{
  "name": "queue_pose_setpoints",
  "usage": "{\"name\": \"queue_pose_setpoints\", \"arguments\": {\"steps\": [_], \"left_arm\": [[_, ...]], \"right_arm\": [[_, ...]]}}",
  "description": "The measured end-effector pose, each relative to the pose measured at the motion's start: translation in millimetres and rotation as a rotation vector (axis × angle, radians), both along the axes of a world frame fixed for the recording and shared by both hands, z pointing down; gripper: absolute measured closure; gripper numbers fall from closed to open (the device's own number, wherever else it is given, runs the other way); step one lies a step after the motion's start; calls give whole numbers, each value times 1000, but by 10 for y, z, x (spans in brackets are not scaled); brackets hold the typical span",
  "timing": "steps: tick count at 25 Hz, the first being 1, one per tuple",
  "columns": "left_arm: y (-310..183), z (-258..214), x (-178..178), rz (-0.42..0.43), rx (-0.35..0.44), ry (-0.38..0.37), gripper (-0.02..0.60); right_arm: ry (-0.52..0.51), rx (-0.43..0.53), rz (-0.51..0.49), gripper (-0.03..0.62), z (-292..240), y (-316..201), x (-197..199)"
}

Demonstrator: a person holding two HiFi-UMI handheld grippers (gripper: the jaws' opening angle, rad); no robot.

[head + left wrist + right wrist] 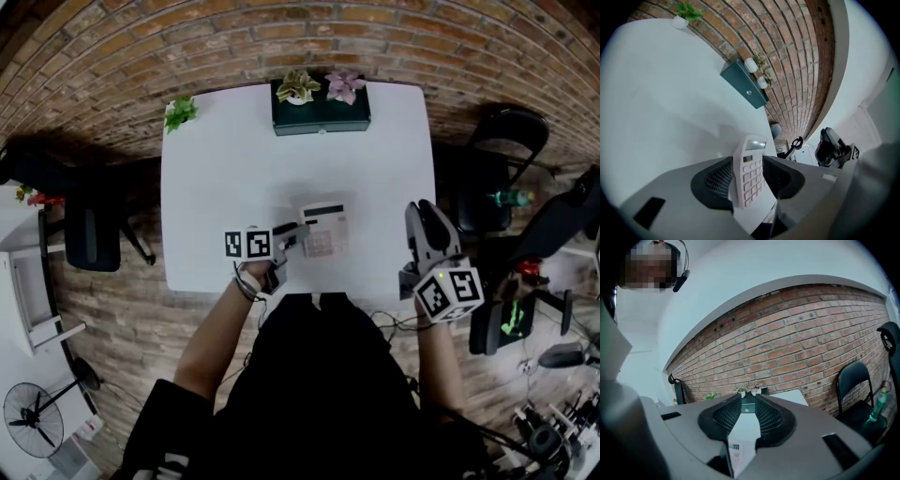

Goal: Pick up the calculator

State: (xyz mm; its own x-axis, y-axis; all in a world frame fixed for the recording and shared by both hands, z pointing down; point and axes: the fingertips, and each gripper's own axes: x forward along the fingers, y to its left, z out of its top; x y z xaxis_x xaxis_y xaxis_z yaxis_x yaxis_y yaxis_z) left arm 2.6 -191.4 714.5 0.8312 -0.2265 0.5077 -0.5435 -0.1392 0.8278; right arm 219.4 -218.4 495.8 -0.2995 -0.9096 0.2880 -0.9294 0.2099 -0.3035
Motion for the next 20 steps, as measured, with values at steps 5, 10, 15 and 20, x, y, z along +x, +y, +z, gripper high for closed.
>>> {"name": "queue_pose_setpoints", "arguments": {"steps": [5,10,15,20], "left_arm": [[-221,-41,106,134,148,-54,344],[-275,105,260,285,159,-94,344],[-283,186,377,316,117,-73,395],[-263,145,416,313,121,-44,450]], "right_arm": [[3,-8,9,497,17,24,39],[3,-22,29,499,56,51,137],[-13,-27,36,500,74,51,165],[-18,-33,29,504,97,48,163]]}}
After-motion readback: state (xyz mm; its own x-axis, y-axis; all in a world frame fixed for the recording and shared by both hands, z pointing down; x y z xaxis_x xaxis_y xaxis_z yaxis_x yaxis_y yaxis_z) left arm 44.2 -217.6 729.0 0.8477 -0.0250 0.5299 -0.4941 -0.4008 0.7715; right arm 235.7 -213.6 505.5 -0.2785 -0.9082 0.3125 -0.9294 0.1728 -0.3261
